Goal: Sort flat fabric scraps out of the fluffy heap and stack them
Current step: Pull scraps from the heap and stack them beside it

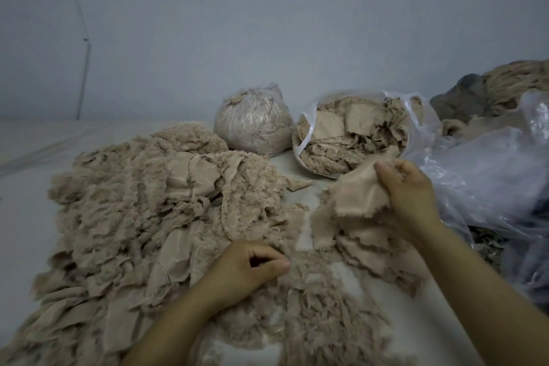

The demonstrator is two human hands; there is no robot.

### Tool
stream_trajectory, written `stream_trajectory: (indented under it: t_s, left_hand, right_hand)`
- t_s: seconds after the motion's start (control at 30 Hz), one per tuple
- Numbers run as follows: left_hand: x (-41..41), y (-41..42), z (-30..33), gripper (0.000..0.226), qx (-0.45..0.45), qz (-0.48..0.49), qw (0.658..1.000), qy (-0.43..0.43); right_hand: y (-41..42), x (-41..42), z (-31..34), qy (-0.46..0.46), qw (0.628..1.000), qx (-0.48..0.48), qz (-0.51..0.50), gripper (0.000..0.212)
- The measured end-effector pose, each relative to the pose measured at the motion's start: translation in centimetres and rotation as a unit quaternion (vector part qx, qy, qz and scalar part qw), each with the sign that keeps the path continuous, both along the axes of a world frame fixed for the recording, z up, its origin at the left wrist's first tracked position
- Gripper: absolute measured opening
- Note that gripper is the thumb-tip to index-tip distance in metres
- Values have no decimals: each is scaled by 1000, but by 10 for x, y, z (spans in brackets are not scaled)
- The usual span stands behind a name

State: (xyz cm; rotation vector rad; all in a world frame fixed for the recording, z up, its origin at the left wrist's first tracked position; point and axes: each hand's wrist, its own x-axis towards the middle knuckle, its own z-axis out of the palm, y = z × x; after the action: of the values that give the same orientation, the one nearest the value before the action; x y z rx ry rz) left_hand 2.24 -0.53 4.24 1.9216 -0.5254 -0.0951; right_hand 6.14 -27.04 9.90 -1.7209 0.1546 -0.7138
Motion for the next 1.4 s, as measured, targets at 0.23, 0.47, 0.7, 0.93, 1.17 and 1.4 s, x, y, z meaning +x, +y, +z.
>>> stream_trajectory:
  t_s: [0.23, 0.47, 0.7, 0.93, 1.17, 1.4]
  left_hand:
    - [5, 0, -4, 23, 98, 38, 987, -124]
    - [4, 1, -10, 13, 156, 49, 958, -236]
    - [6, -1, -14, 13, 165, 89, 938, -292]
    - [3, 5, 1, 16, 103, 289, 870, -386]
    - [15, 26, 4, 15, 130, 350, 898, -232]
    - [22, 25, -3, 24, 112, 162, 975, -104]
  right_hand:
    - [-5, -5, -16, 15, 934, -343, -96, 14]
    - [66, -37, -82, 111, 829, -471, 281, 34]
    - [71, -60, -75, 111, 891, -334, 286, 32]
    - [76, -72, -77, 209, 902, -220, 307, 18]
    - [104, -59, -66, 157, 935, -165, 273, 24]
    - [120, -51, -78, 52, 932, -272, 235, 37]
